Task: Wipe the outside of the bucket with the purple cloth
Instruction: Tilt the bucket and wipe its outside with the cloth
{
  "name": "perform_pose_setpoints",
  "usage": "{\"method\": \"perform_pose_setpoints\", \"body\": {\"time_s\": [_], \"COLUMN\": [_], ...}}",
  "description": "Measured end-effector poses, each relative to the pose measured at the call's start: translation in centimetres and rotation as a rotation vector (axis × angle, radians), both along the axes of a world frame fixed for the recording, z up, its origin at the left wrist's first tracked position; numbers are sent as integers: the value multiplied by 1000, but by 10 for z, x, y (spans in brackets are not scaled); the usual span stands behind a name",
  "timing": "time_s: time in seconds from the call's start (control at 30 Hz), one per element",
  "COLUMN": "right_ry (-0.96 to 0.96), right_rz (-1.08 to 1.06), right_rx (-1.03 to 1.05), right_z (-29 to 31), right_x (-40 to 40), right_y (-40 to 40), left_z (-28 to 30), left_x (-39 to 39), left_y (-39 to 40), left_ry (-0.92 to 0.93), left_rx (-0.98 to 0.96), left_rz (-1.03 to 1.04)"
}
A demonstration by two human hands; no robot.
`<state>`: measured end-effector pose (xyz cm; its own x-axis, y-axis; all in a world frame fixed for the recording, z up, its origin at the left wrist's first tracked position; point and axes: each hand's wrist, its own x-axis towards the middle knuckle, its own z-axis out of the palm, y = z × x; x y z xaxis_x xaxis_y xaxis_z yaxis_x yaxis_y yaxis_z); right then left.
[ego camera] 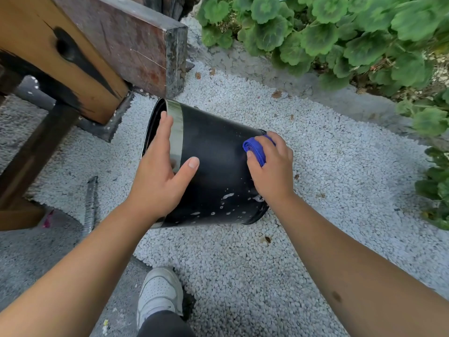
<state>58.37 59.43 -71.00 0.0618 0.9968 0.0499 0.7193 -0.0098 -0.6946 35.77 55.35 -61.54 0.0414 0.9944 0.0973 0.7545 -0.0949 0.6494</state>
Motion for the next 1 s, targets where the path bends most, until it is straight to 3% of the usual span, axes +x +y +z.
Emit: {"method": "perform_pose_setpoints", "body": {"time_s": [0.17,0.33,0.5,0.6,0.77,0.93,1.0], "right_ry": [-23,114,62,42,4,4,8], "right_rz": [19,138,331,331,124,19,20], "right_rx": [8,96,357,377,191,61,43], "right_z": [6,43,67,57,25,4,-1], "right_x": [-4,-29,-90,-89,-54,-18,-12], "right_y": [3,-1,-25,-27,-15,-7,-5], "left_z": [-10,-14,-6,-14,-30,-24,-26], "left_x": [-16,-18,-8,-10,-18,-32,-36], "left_y": [-20,-30,-21,-20,-20,-21,-34], "left_ry": [-281,-243,-162,-271,-504,-525,-423], "left_rx": [-45,-29,81,75,-15,-97,-156], "left_rz": [-37,-14,-54,-73,-71,-129,-127]}}
